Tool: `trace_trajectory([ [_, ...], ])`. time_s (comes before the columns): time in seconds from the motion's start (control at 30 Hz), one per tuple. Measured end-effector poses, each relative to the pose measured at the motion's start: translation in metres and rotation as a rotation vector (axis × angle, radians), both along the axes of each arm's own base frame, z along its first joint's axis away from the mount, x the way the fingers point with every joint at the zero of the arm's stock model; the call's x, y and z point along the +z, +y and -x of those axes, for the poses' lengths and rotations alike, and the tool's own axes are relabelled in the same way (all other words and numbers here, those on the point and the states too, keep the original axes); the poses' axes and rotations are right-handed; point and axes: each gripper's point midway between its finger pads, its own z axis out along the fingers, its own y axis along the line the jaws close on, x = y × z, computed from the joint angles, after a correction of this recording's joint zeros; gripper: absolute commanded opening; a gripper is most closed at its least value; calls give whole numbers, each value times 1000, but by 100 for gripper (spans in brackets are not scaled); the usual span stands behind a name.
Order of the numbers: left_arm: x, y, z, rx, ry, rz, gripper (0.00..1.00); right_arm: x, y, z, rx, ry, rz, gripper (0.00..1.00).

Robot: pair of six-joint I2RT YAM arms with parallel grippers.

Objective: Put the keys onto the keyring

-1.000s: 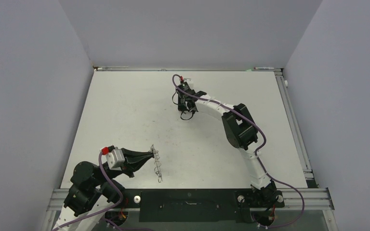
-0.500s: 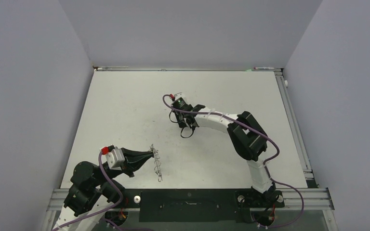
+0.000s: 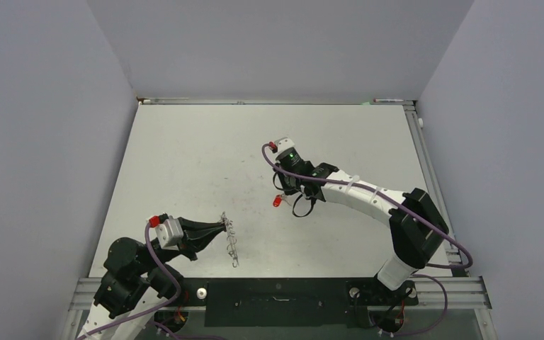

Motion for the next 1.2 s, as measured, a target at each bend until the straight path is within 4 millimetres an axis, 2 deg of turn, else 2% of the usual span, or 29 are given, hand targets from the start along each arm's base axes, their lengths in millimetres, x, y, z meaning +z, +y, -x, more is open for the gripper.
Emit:
trace_trajectory([
  [0.07,0,0,0,0,0,0,0,-6,-8,8,-2,13,7,8],
  [0.2,0,0,0,0,0,0,0,-12,-14,17,-17,36,3,32],
  [0.37,0,0,0,0,0,0,0,-17,-8,19,-36,49,-10,42],
  [0.6,-1,0,-1,0,3,-2,0,-63,2,16,-15,112,90,46],
  [0.67,-1,0,-1,0,3,-2,0,-71,5,14,-1,121,114,46],
  [0.77,-1,0,-1,0,4,-3,0,-74,10,7,23,114,136,46],
  [0.97,-1,0,-1,0,4,-3,0,-66,22,-10,58,70,157,43],
  [1.2,-1,0,-1,0,4,-2,0,-84,17,-9,84,100,222,39],
])
